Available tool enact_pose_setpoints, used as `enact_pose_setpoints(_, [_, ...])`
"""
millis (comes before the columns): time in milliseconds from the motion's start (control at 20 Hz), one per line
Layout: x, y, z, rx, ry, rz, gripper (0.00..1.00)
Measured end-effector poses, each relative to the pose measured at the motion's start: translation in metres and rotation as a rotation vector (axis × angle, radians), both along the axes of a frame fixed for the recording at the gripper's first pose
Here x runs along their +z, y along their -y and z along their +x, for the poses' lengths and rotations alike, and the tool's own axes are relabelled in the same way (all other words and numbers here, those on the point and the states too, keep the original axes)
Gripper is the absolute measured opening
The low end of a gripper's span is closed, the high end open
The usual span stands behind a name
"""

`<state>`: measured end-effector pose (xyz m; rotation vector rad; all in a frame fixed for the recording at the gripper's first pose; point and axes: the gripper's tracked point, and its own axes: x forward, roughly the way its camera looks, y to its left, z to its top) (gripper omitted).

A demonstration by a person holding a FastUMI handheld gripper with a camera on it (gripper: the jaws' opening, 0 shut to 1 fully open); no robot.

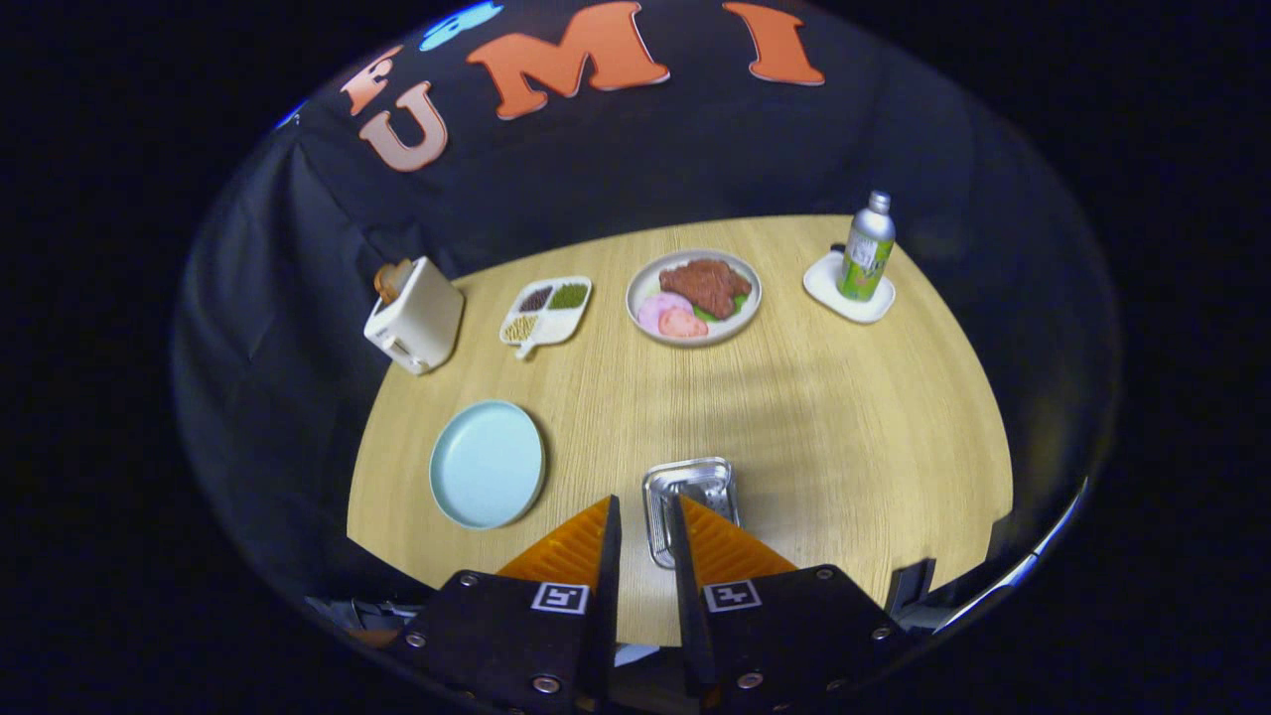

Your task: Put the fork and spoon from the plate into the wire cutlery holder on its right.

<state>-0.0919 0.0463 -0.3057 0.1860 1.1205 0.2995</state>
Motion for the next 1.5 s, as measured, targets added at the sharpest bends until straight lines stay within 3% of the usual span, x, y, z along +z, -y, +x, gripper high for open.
enact_pose_setpoints(150, [0.051,0.006,0.045,-0.011,0.246,0.007,0.37])
enact_pose_setpoints(400, [0.139,0.022,0.082,-0.042,0.575,-0.014,0.72])
enact_pose_setpoints(600, [0.194,0.041,0.101,-0.106,0.761,0.019,0.90])
enact_pose_setpoints(900, [0.247,0.076,0.119,-0.165,0.972,-0.103,0.95])
enact_pose_setpoints(1500, [0.260,0.083,0.132,-0.227,0.990,-0.065,0.97])
